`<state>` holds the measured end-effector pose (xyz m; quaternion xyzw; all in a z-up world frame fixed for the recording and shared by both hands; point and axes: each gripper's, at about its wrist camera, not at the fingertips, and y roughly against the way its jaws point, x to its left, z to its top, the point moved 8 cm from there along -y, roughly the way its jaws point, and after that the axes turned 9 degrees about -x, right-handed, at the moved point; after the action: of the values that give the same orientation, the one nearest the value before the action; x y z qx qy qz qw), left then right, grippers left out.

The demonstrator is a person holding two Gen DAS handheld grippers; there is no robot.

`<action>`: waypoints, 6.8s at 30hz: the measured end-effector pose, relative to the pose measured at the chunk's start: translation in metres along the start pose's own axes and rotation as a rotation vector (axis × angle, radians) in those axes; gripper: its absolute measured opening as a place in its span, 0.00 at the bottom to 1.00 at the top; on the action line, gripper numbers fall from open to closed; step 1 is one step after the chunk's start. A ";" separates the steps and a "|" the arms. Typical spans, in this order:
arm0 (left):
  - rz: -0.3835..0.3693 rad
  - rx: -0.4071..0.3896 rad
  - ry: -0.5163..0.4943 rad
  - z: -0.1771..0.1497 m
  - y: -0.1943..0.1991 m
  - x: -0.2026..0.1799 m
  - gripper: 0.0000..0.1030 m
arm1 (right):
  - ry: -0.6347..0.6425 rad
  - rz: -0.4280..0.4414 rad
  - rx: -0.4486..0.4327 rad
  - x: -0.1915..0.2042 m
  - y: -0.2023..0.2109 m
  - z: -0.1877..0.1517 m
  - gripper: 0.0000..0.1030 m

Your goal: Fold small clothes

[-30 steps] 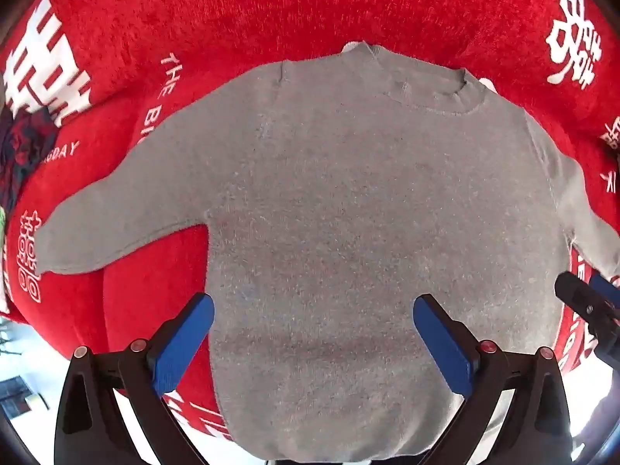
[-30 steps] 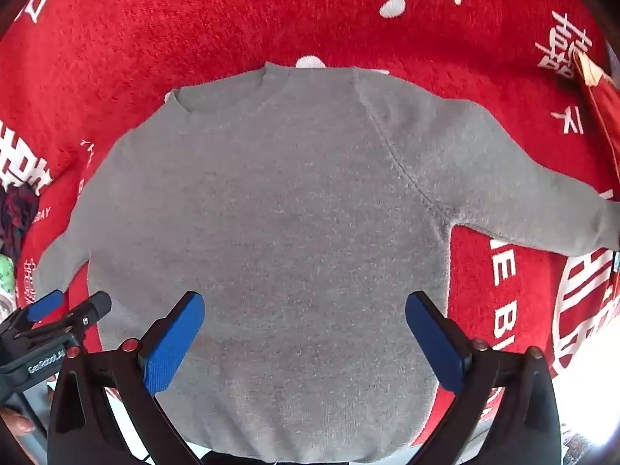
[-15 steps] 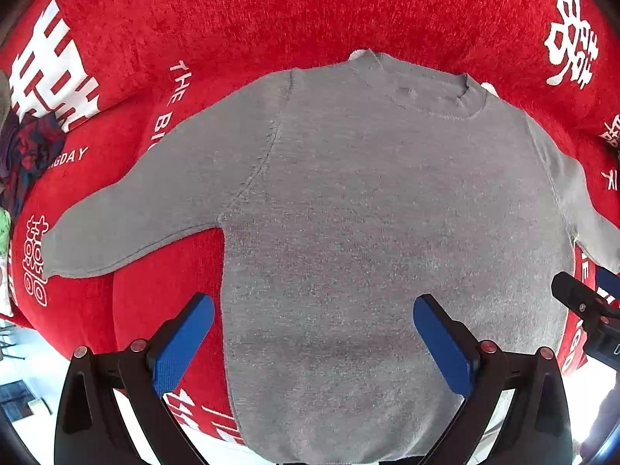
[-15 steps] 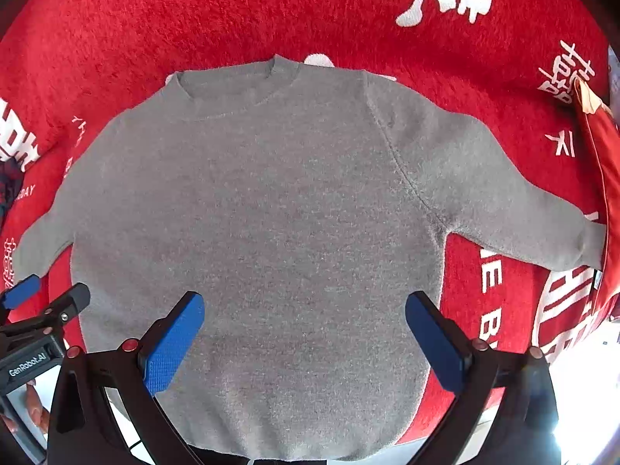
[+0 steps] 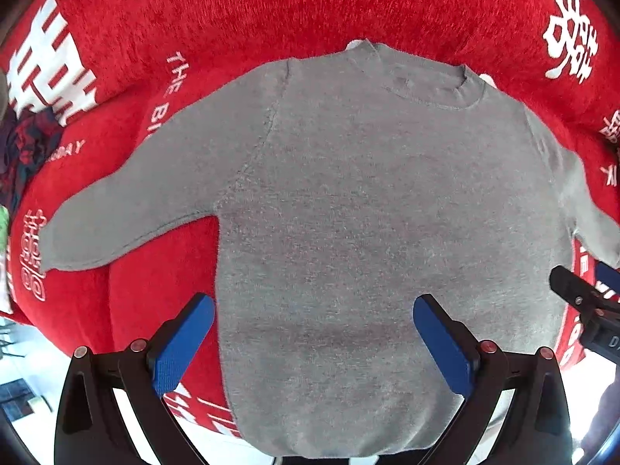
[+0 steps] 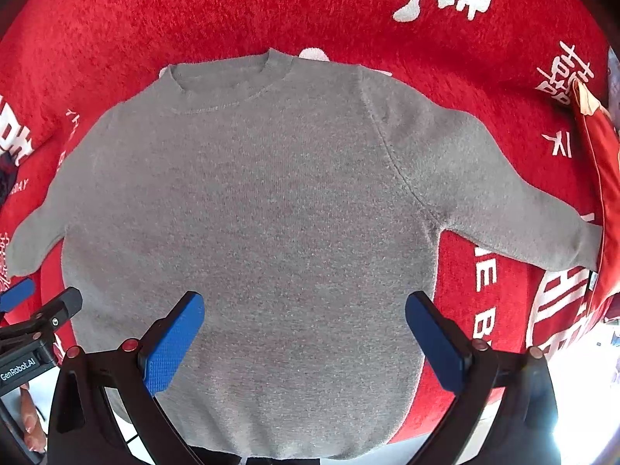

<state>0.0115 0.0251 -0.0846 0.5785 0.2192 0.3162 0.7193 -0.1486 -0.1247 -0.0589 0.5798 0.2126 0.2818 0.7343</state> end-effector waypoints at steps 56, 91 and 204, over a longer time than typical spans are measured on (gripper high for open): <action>0.040 0.037 0.039 -0.008 -0.011 0.008 1.00 | 0.015 -0.005 0.024 0.005 -0.006 -0.004 1.00; 0.039 0.046 0.039 -0.024 -0.013 0.017 1.00 | 0.008 0.005 0.032 0.015 -0.009 -0.017 1.00; 0.051 -0.213 0.168 0.044 -0.095 0.135 0.99 | 0.118 0.286 -0.311 0.134 -0.048 0.124 0.12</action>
<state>0.1558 0.0777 -0.1599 0.4757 0.2294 0.4032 0.7474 0.0398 -0.1350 -0.0739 0.4664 0.1251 0.4459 0.7537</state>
